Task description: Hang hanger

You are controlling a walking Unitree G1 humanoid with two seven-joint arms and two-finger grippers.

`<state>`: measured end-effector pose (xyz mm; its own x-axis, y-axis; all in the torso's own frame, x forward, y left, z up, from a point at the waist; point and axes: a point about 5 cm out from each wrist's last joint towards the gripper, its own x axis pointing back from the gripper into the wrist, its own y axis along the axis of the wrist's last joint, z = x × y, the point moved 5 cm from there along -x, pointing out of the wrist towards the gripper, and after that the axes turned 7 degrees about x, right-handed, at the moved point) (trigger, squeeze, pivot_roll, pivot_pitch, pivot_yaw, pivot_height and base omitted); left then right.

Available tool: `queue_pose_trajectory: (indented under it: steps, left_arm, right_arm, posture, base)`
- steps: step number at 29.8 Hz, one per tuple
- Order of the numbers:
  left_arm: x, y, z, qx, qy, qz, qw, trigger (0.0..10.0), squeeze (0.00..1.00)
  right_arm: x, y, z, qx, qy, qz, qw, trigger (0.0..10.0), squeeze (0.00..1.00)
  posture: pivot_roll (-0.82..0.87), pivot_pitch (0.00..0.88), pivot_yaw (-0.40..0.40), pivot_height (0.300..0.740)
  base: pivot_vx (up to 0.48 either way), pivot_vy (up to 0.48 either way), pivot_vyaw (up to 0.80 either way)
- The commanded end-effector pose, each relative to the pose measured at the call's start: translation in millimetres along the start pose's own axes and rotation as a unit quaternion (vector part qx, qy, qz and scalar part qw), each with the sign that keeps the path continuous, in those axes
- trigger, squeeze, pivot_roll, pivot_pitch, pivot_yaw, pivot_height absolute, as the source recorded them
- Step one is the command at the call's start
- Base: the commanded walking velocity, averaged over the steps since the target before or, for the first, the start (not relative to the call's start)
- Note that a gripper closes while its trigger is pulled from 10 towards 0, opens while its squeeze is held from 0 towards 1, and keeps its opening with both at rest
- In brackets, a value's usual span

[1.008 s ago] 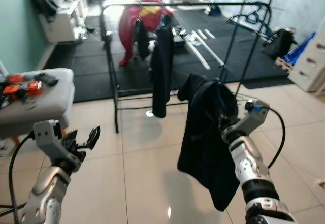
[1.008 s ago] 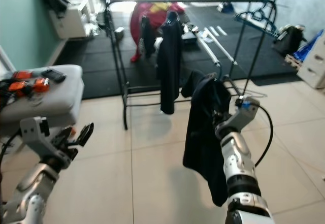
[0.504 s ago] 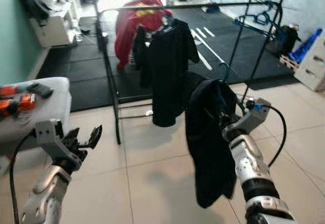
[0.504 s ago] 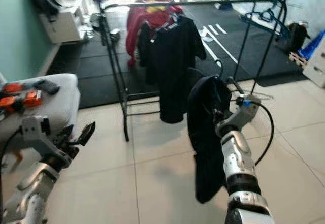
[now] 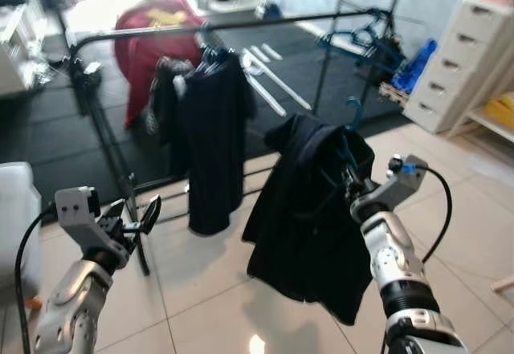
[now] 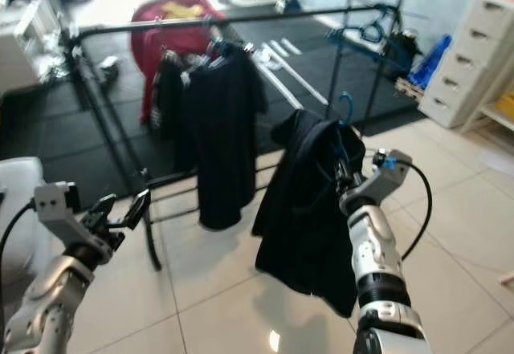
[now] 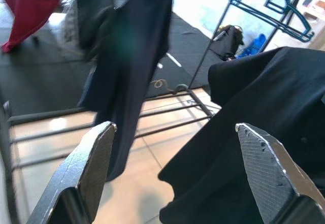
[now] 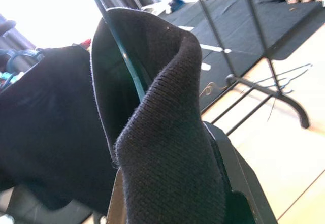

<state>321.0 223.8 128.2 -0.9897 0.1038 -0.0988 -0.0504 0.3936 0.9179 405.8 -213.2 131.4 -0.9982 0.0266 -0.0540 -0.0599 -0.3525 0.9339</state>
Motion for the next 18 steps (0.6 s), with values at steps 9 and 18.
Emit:
queue_pose_trajectory:
  steps: [9, 18]
  left_arm:
    - [1.6, -1, 0.9, -0.017, 0.016, 0.001, 1.000, 10.0, 0.00]
    - [9.3, 2, 14.0, -0.025, 0.072, -0.012, 0.997, 10.0, 0.00]
  right_arm:
    - [-1.9, 14, -1.0, -0.001, 0.009, -0.026, 1.000, 10.0, 0.00]
    - [-2.6, 13, 0.5, 0.007, 0.018, -0.020, 1.000, 10.0, 0.00]
  posture:
    - [-0.10, 0.039, 0.017, 0.740]
    - [-0.11, 0.035, 0.012, 0.740]
  base:
    - [0.480, 0.000, -0.62]
    - [0.480, 0.000, 0.00]
